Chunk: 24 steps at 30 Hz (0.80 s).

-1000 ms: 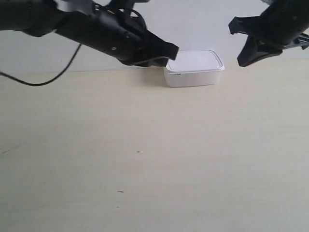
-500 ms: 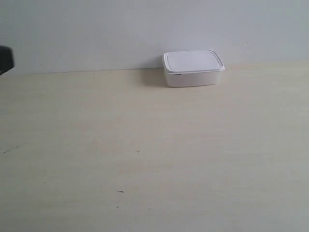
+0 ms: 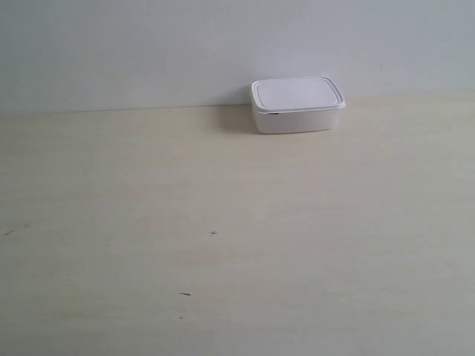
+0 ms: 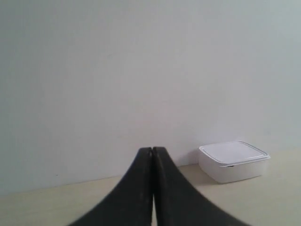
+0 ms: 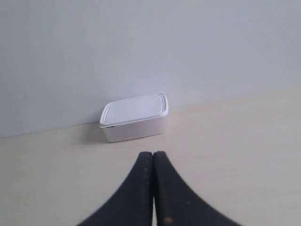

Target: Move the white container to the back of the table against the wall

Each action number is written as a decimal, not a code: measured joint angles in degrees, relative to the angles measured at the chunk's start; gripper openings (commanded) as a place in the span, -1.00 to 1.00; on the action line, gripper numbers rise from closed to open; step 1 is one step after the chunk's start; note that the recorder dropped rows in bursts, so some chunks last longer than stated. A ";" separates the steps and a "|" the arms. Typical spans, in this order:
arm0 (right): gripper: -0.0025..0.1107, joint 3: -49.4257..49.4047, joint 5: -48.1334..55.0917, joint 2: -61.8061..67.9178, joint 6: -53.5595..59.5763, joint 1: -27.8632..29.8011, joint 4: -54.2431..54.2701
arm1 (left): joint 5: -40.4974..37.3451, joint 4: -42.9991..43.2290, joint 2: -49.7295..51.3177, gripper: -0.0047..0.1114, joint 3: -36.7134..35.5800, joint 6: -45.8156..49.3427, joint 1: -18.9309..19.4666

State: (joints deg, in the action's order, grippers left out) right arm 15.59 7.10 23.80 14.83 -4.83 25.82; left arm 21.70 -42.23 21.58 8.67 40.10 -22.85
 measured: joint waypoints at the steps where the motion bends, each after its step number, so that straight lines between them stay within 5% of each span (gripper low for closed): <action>1: -0.96 0.00 -0.11 0.00 0.00 0.00 0.08 | 0.00 0.00 0.00 -0.92 0.00 0.00 0.00; 13: -0.96 -1.81 -0.61 -2.53 0.00 0.00 0.08 | -0.11 0.00 -2.46 -0.92 -0.22 0.00 1.43; 17: -0.96 -4.11 -0.50 -7.13 0.00 2.12 0.08 | -0.35 -0.12 -4.63 -0.92 -0.22 0.00 7.88; 21: -0.96 -5.90 -0.28 -12.49 0.00 10.56 0.15 | -0.54 -0.21 -7.88 -0.92 -0.30 0.00 20.05; 24: -0.96 -6.19 -0.28 -13.35 0.00 12.67 0.15 | -0.54 -0.21 -10.96 -0.92 -0.30 0.00 24.64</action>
State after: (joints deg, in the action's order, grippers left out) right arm 9.40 6.81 10.45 14.83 7.84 25.97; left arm 21.17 -42.43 10.62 8.37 40.10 1.80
